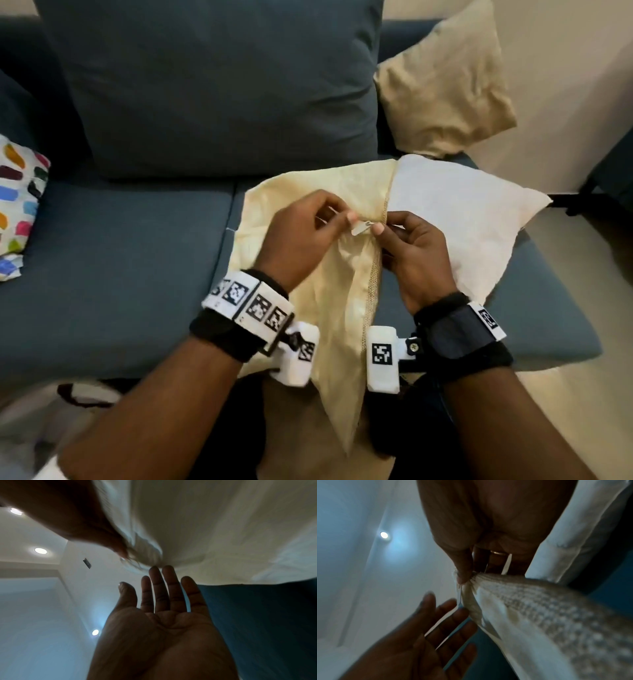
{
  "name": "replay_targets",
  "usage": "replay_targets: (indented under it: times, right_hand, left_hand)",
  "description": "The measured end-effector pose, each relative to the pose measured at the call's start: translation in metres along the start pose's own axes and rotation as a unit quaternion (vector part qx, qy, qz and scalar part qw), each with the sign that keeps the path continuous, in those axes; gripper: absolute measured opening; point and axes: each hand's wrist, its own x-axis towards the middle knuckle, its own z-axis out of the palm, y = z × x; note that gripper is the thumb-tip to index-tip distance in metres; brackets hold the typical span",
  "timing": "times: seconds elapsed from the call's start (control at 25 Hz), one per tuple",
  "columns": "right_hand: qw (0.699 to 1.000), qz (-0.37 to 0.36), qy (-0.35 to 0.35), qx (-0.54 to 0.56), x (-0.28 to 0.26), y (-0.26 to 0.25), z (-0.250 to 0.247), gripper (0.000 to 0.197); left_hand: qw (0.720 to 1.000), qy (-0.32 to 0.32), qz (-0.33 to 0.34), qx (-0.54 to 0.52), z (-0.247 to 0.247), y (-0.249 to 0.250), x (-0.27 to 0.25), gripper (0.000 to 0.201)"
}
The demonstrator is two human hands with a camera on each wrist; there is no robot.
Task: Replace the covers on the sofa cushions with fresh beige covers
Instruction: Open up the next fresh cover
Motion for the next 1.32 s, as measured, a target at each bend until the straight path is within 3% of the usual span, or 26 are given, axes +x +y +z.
replay_targets:
  times: [0.08,0.28,0.6,0.8,0.96,1.04,1.24,1.32]
  right_hand:
    - [1.000,-0.008,-0.002,-0.001,-0.003,0.013,0.000,0.006]
    - [1.000,0.000,-0.011,0.014,-0.011,0.031,-0.001,0.011]
    - [0.999,-0.014,0.022,-0.027,-0.014,0.029,0.007,0.020]
    - [0.998,-0.009,0.060,-0.021,-0.004,0.019,-0.022,0.012]
    - [0.992,0.041,0.078,-0.085,0.012,0.017,-0.040,0.004]
    - [0.991,0.053,0.030,-0.123,0.021,0.011,-0.042,0.021]
    - [0.945,-0.109,-0.006,-0.310,0.029,-0.019,-0.035,0.026]
    - [0.922,-0.168,-0.002,-0.350,0.032,-0.034,-0.033,0.040]
  left_hand:
    - [0.997,-0.020,-0.039,-0.071,0.034,-0.001,-0.023,0.018]
    - [0.992,0.047,-0.083,-0.084,0.054,-0.019,-0.031,0.008]
    - [0.993,0.016,-0.103,0.057,0.031,-0.029,-0.013,0.004]
    - [0.979,0.066,-0.193,0.012,0.005,-0.070,-0.007,0.012]
    - [0.982,0.052,-0.181,0.000,0.015,-0.066,-0.011,0.007]
    - [0.985,0.050,-0.165,0.003,0.021,-0.064,-0.012,0.007]
    - [0.981,0.044,-0.190,-0.017,0.019,-0.073,-0.003,0.008]
    - [0.975,0.055,-0.213,-0.025,0.008,-0.083,0.009,0.013]
